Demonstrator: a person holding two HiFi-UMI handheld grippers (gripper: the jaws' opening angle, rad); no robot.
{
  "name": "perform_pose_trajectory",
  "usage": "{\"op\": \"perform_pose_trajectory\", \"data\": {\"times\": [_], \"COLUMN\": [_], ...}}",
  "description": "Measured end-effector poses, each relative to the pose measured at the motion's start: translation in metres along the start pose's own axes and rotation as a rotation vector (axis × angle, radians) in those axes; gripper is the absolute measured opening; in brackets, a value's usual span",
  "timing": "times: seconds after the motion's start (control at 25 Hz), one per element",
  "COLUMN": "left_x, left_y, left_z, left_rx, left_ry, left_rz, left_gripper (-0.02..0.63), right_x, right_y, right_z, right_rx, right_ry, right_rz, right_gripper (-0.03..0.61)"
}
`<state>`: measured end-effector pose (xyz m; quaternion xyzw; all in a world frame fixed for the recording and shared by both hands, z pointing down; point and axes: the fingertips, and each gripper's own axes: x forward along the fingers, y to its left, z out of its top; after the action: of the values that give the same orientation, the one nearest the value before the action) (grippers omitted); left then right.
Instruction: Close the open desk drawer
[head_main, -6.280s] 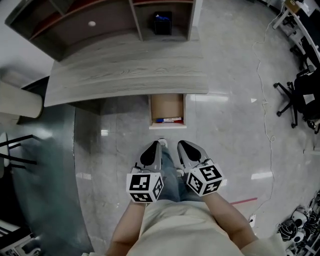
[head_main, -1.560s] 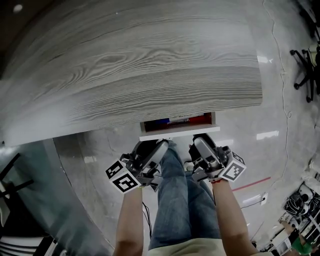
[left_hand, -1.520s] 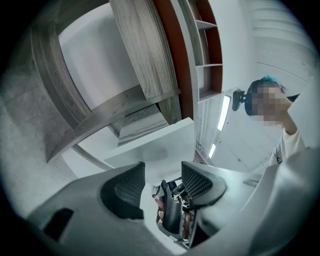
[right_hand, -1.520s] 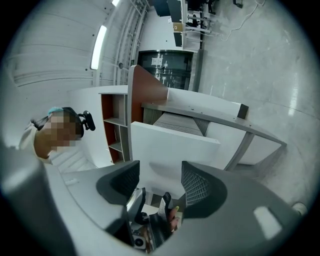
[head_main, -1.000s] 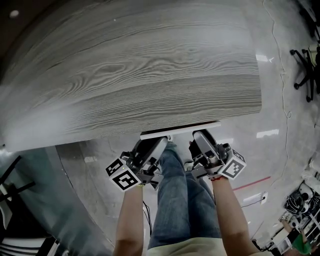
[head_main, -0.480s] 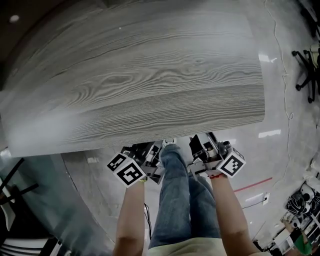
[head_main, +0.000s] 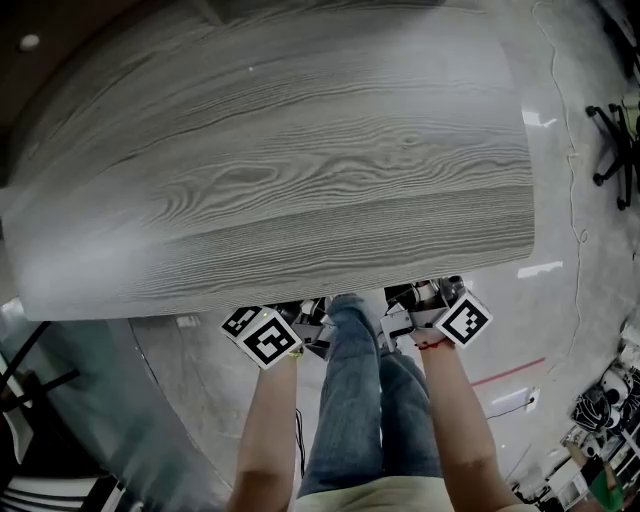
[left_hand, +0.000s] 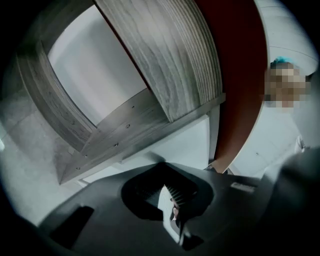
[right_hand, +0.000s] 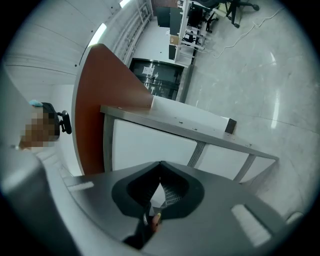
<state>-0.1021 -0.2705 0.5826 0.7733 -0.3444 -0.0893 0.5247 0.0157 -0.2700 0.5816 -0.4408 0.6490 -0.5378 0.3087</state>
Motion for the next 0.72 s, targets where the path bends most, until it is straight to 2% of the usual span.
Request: {"op": "perform_pose_trajectory", "data": {"times": [0.4,0.64,0.72], "left_x": [0.007,0.002,0.001], "left_y": [0.000,0.001,0.003], "left_z": [0.006,0.004,0.002], "left_rx": [0.000,0.013,0.022], "left_ry": [-0.021,-0.027,-0.020], "left_rz": [-0.022,-0.002,0.008], "left_gripper": [-0.002,-0.003,-0.003], "right_x": [0.008,0.005,0.008], "right_y": [-0.001,0.002,0.009], "right_z": [0.006,0.003,0.002], "right_rx": [0.016,0.001,-0.007], "right_ry": [-0.026,-0.013,0.002], "right_rz": [0.024,0.015,0.043], "right_gripper": [-0.005,-0.006,-0.006]}}
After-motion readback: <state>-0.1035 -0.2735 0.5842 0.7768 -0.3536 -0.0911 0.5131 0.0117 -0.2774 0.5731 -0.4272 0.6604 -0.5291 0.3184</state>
